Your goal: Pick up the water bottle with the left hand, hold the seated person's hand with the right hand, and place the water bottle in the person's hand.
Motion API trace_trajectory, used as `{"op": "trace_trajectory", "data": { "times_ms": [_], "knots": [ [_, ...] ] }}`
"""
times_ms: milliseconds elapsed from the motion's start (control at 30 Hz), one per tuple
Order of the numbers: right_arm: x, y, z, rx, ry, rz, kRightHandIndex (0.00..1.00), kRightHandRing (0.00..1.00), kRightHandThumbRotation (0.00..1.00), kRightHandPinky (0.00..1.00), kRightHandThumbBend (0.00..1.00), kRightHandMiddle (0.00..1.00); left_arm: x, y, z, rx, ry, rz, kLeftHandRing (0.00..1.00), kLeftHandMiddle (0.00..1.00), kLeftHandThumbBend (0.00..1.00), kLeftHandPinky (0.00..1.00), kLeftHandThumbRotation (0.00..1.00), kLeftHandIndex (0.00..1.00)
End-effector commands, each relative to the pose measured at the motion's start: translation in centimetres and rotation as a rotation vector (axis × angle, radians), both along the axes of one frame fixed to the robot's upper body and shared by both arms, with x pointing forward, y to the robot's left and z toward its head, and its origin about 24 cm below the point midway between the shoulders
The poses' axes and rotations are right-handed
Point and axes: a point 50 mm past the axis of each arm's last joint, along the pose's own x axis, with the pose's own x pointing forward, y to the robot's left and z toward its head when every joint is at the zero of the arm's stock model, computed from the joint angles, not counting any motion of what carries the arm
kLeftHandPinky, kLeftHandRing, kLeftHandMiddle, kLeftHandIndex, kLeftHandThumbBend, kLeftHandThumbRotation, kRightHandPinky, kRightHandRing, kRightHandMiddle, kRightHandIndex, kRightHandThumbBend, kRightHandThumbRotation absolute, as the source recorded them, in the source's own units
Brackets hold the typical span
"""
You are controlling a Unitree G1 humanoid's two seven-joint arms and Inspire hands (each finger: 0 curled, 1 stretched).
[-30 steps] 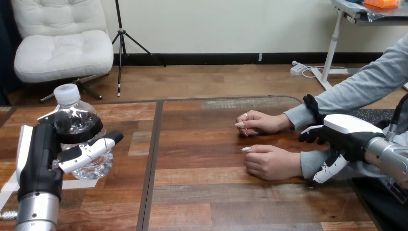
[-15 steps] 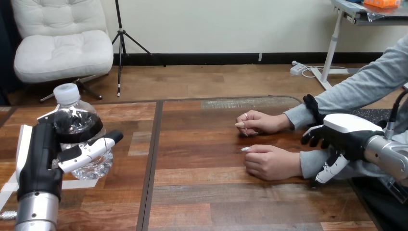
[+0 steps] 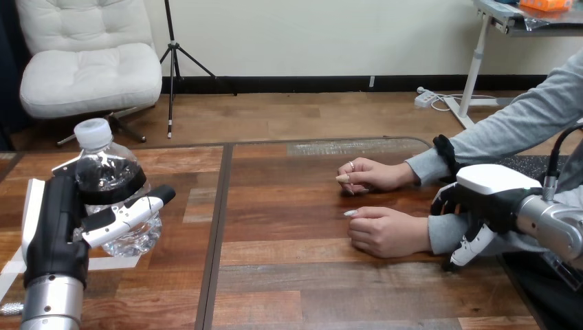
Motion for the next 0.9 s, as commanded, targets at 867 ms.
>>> {"op": "trace_trajectory", "data": {
  "times_ms": [867],
  "knots": [
    [2.2, 3.0, 2.0, -0.077, -0.046, 0.119, 0.74, 0.71, 0.38, 0.59, 0.93, 0.74, 0.7, -0.4, 2.7, 0.035, -0.13, -0.033, 0.35, 0.39, 0.69, 0.3, 0.0, 0.41]
  ]
}}
